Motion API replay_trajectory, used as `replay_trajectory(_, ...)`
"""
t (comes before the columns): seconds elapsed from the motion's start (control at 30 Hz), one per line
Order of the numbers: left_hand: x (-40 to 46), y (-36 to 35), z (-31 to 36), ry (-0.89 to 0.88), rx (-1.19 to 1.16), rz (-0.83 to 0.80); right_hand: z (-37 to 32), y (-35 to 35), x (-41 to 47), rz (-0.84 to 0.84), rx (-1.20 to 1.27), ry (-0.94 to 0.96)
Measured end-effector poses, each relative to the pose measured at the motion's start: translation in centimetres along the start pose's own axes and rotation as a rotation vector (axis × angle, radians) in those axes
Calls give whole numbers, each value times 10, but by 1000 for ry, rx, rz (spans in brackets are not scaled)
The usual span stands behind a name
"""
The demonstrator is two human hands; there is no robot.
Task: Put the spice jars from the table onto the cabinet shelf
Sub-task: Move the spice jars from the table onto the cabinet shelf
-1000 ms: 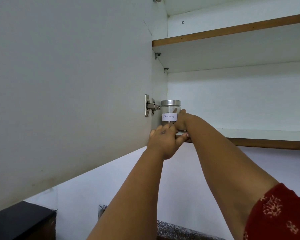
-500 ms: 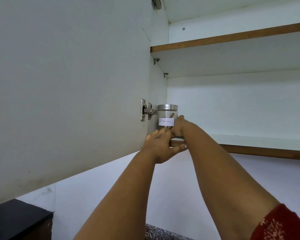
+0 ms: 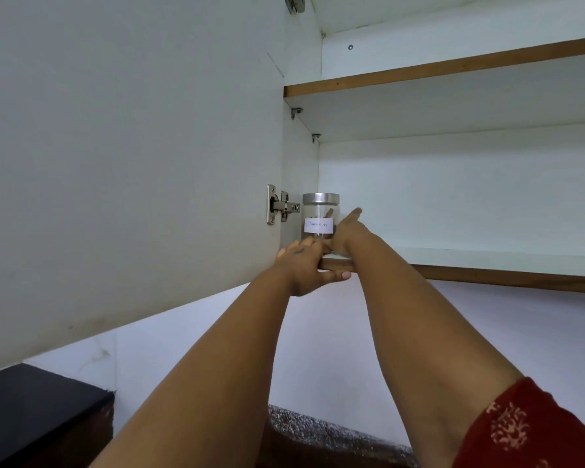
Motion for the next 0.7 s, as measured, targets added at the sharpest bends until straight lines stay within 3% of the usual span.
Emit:
replay_trajectory(0.1,2,1,-1,10,38,-24,7,-1,-13,86,4,-15)
replay_trajectory(0.3,1,5,2,33,85,-105,32,7,-53,127,-424,27)
replay_trajectory(0.47,-11,3,18,86,182,-178,64,9,-93,290,-634,196)
replay_trajectory(0.57,-33,1,36,71,236,-89,88,5,-118,337,-652,254)
replay_trajectory(0.7,-76,-20,57,80,-104,138,151,-14,-167,482,-645,200)
Point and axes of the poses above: each hand's wrist, its own x-axis towards the middle knuckle, its own y-axis out of the back of the hand, z = x × y, the point moved 3 cm from there along x, towards the middle knuckle, and after that the axes turned 6 degrees about -y, right-handed, at the moved point
